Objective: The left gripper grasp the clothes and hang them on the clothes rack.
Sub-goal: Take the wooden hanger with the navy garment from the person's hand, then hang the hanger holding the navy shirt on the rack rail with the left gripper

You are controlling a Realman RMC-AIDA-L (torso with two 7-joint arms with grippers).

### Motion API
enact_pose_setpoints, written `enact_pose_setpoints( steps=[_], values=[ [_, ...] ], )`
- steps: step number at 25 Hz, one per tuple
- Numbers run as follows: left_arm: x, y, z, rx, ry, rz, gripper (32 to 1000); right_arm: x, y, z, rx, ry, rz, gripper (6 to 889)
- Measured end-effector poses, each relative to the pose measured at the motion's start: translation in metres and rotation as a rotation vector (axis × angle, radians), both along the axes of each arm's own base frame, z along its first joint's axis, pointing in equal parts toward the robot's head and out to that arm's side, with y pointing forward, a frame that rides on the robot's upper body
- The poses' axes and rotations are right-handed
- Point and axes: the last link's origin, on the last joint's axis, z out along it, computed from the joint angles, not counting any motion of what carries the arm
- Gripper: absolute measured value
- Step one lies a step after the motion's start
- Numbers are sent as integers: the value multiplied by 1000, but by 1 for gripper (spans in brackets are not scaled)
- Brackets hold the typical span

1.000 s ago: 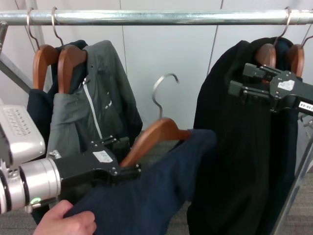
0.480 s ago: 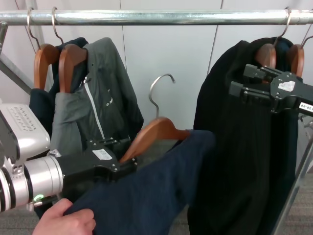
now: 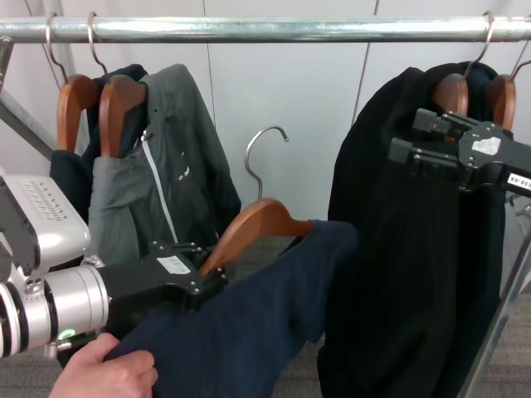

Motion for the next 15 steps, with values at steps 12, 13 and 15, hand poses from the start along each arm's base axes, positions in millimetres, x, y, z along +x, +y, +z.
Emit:
enact_pose_setpoints(
  steps=[12, 13, 15],
  values=[
    [1, 1, -1, -2, 0, -3, 199, 0, 0, 0, 0, 0, 0, 848],
    [1, 1, -1, -1, 0, -2, 190, 0, 0, 0, -1, 1, 0, 848],
    [1, 1, 0, 0, 0, -2, 173, 0, 0, 0, -1, 1, -1, 848]
  ],
)
